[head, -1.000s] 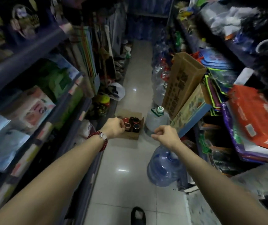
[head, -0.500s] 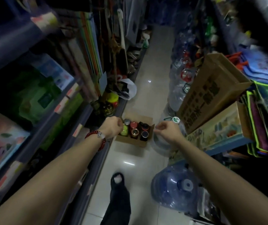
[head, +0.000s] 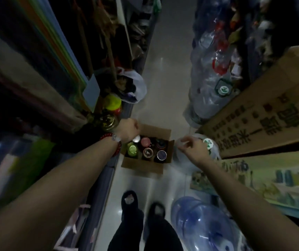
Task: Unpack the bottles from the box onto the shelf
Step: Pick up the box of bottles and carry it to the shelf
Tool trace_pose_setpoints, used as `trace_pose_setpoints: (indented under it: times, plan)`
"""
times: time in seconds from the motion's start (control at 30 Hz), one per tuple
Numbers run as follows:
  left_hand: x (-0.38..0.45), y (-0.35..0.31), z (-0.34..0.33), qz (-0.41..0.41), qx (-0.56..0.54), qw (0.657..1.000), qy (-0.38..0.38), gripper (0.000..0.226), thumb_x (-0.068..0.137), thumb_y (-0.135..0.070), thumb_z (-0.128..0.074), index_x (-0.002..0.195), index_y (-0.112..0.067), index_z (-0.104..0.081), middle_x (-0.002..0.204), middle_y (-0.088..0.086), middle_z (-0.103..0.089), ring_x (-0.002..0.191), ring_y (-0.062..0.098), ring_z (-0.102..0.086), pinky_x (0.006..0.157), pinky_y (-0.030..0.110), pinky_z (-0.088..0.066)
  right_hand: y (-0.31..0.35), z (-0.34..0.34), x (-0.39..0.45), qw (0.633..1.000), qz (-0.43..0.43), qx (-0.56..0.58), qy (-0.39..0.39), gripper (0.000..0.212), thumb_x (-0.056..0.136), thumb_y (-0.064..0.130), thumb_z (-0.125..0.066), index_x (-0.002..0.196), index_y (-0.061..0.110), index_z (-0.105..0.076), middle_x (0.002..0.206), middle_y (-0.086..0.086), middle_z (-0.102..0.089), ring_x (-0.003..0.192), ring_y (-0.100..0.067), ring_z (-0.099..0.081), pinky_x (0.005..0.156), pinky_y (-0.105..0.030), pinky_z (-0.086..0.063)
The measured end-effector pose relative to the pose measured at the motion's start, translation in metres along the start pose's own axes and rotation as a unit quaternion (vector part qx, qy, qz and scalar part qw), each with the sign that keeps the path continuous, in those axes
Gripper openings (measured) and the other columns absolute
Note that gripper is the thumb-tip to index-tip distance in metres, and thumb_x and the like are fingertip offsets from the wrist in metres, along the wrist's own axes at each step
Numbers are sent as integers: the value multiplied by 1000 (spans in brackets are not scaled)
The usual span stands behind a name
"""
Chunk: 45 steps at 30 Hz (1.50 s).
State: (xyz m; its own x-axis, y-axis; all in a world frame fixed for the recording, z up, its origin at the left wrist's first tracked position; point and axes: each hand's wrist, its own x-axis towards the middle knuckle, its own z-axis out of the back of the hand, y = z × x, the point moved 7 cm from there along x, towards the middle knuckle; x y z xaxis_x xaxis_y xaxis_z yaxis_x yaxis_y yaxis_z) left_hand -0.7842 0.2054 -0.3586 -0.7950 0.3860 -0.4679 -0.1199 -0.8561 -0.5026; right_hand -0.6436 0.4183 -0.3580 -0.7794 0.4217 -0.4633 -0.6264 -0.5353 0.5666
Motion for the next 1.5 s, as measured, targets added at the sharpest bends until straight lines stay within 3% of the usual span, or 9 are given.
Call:
trace_pose_setpoints:
  times: [0.23, 0.47, 0.67, 0.87, 0.97, 1.1, 1.2, 1.37, 1.5]
  plan:
    - [92, 26, -35, 38, -57, 998, -6, 19, 86, -17, -55, 93, -10, -71, 97, 15, -73, 94, 28, -68, 81, 30, -51, -48, -40, 91, 999, -46, -6, 21, 35, 85, 19, -68, 117, 8, -59, 92, -14, -66, 78, -22, -56, 72, -29, -42]
    - [159, 96, -94, 75, -172, 982, -19, 18, 85, -20, -64, 101, -12, -65, 96, 10, -68, 95, 28, -64, 85, 37, -51, -106, -109, 164, 995, -85, 42, -15, 44, 89, 31, -63, 125, 8, -52, 109, -15, -64, 97, -29, -60, 87, -43, -51]
    - [198, 184, -164, 122, -226, 965, -52, 62, 82, -32, -70, 136, -12, -45, 130, 1, -54, 119, 19, -51, 99, 35, -42, -189, -188, 193, 978, -158, 115, -67, 48, 93, 34, -57, 130, 5, -49, 126, -19, -59, 113, -32, -57, 94, -43, -47]
    - [223, 259, -229, 170, -293, 939, -52, 82, 70, -53, -74, 140, -30, -39, 139, 1, -53, 124, 24, -53, 103, 49, -44, -247, -255, 205, 964, -196, 145, -110, 53, 95, 40, -51, 136, 8, -43, 134, -20, -54, 120, -35, -54, 101, -48, -45]
    - [234, 279, -255, 171, -340, 924, -50, 63, 79, -36, -73, 135, -24, -46, 129, 3, -60, 116, 23, -59, 100, 48, -47, -260, -275, 222, 951, -201, 202, -121, 53, 95, 40, -50, 137, 9, -44, 134, -18, -55, 119, -31, -54, 99, -41, -46]
    - [247, 288, -277, 156, -394, 904, -51, 53, 87, -22, -66, 136, -22, -48, 122, -2, -62, 109, 15, -60, 90, 31, -49, -262, -282, 248, 946, -183, 224, -147, 42, 97, 35, -50, 128, 7, -52, 108, -10, -61, 94, -18, -56, 66, -15, -41]
    - [257, 292, -283, 159, -413, 895, -60, 45, 89, -20, -63, 132, -24, -51, 108, -8, -64, 92, 3, -61, 70, 15, -49, -265, -283, 264, 950, -169, 206, -160, 43, 96, 37, -51, 129, 9, -52, 109, -4, -60, 98, -17, -54, 78, -26, -40]
    - [272, 307, -298, 207, -451, 868, -31, 39, 92, -25, -58, 131, -20, -54, 106, 1, -67, 88, 15, -66, 61, 24, -57, -279, -291, 279, 962, -159, 165, -147, 42, 96, 29, -53, 133, 12, -50, 121, -8, -62, 113, -27, -58, 94, -38, -46]
    - [273, 313, -306, 223, -437, 871, -35, 27, 98, -17, -48, 121, -9, -59, 102, 11, -67, 95, 30, -63, 83, 40, -53, -281, -292, 281, 972, -162, 109, -132, 43, 93, 11, -55, 136, 8, -47, 130, -15, -59, 118, -33, -56, 100, -46, -45]
